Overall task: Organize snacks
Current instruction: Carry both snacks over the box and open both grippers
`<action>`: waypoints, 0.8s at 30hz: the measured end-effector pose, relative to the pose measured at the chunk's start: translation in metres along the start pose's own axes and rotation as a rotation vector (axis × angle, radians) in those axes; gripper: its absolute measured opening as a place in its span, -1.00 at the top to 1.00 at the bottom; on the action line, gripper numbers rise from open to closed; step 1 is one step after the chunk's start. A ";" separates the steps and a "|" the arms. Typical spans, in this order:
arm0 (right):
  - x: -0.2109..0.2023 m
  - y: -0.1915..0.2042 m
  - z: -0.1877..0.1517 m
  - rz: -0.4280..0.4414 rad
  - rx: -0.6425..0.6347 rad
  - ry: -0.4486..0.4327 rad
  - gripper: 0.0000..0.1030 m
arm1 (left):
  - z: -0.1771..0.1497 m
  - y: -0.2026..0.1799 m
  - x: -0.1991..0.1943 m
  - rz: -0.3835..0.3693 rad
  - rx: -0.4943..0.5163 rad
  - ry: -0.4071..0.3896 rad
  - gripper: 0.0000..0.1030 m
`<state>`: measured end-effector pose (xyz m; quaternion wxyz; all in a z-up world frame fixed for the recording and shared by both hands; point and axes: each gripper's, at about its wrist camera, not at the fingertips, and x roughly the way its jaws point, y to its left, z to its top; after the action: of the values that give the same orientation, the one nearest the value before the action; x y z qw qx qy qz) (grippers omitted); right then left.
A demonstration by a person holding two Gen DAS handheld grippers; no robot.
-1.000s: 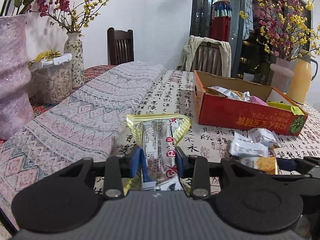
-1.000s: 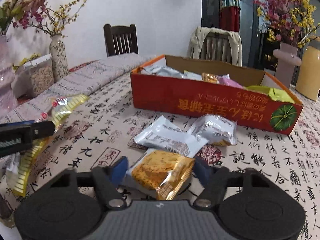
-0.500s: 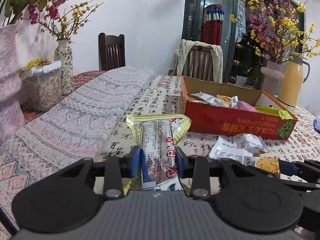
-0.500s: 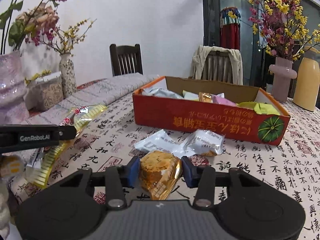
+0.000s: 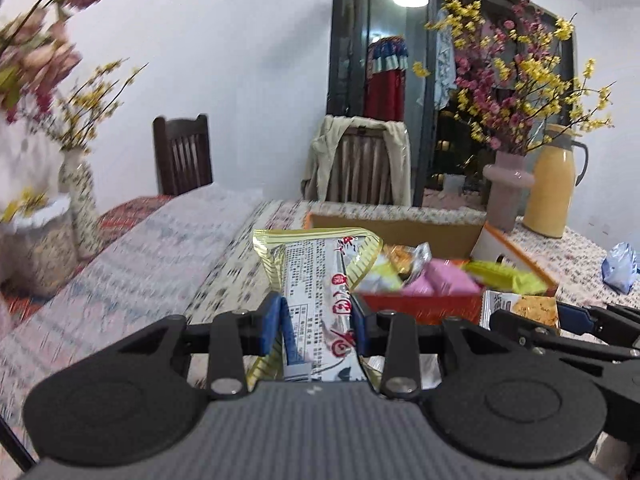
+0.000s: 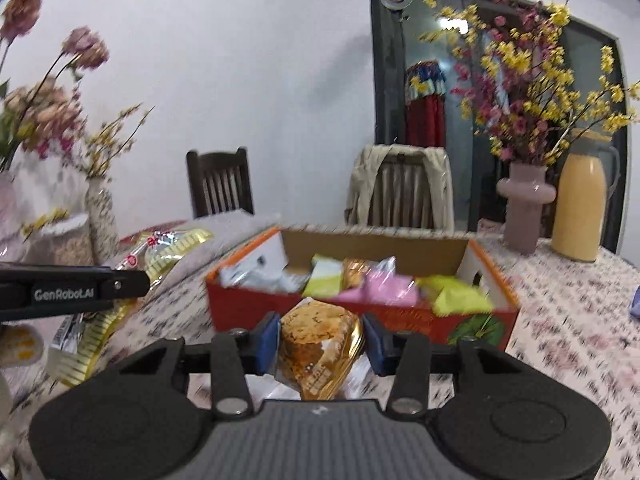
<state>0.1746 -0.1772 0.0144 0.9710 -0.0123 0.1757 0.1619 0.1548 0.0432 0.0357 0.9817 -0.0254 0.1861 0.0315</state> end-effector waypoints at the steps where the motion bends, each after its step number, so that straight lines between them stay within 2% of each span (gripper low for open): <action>1: 0.003 -0.005 0.005 -0.007 0.003 -0.009 0.15 | 0.005 -0.004 0.003 -0.003 0.005 -0.007 0.28; 8: 0.032 -0.037 0.035 -0.037 0.018 -0.057 0.15 | 0.039 -0.032 0.040 -0.021 0.024 -0.040 0.28; 16: 0.081 -0.071 0.066 -0.072 0.038 -0.064 0.16 | 0.074 -0.056 0.096 -0.013 0.021 -0.044 0.28; 20: 0.108 -0.084 0.072 -0.083 0.078 -0.076 0.16 | 0.075 -0.060 0.127 0.004 0.006 -0.037 0.28; 24: 0.130 -0.092 0.060 -0.084 0.092 -0.034 0.16 | 0.064 -0.057 0.153 0.024 -0.001 0.001 0.28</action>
<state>0.3396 -0.2191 0.0230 0.9792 0.0277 0.1660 0.1131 0.3243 -0.0012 0.0408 0.9811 -0.0236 0.1871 0.0433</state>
